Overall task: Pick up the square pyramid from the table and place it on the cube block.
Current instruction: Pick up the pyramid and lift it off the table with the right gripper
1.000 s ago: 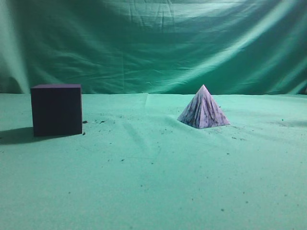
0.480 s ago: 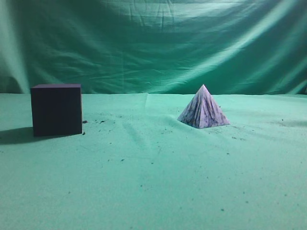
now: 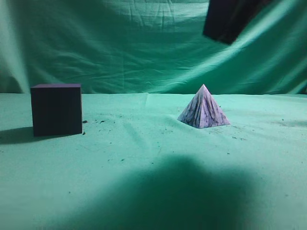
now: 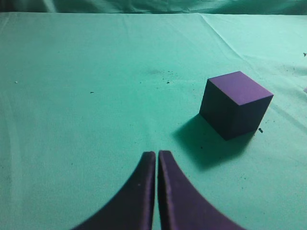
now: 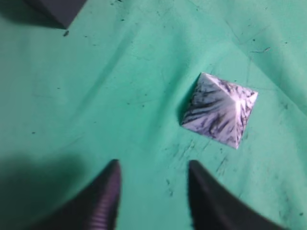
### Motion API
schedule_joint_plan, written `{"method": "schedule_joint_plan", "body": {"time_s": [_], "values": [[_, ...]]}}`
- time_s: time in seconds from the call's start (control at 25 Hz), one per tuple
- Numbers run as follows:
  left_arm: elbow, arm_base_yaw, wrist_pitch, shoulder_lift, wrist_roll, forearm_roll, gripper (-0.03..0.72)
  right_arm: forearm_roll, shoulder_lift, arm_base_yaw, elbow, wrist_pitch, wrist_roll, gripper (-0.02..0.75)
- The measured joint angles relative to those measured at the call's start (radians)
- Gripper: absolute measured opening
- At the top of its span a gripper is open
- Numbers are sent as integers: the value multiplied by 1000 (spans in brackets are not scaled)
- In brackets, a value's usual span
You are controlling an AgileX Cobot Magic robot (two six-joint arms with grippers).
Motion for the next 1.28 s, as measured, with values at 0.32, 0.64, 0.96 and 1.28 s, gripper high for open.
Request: {"method": "schedule_joint_plan", "body": {"time_s": [0.32,0.64,0.96,1.28], "values": [[0,0,0,0,0,0,0,-36,195,0,-167,29,13,645],[0,0,0,0,0,0,0,-117,363,-2,-310,120,187,645],[0,0,0,0,0,0,0,-137,473,-21,-378,146,383,596],[0,0,0,0,0,-2,0,-160,530,-21,-386,138,417,563]]}}
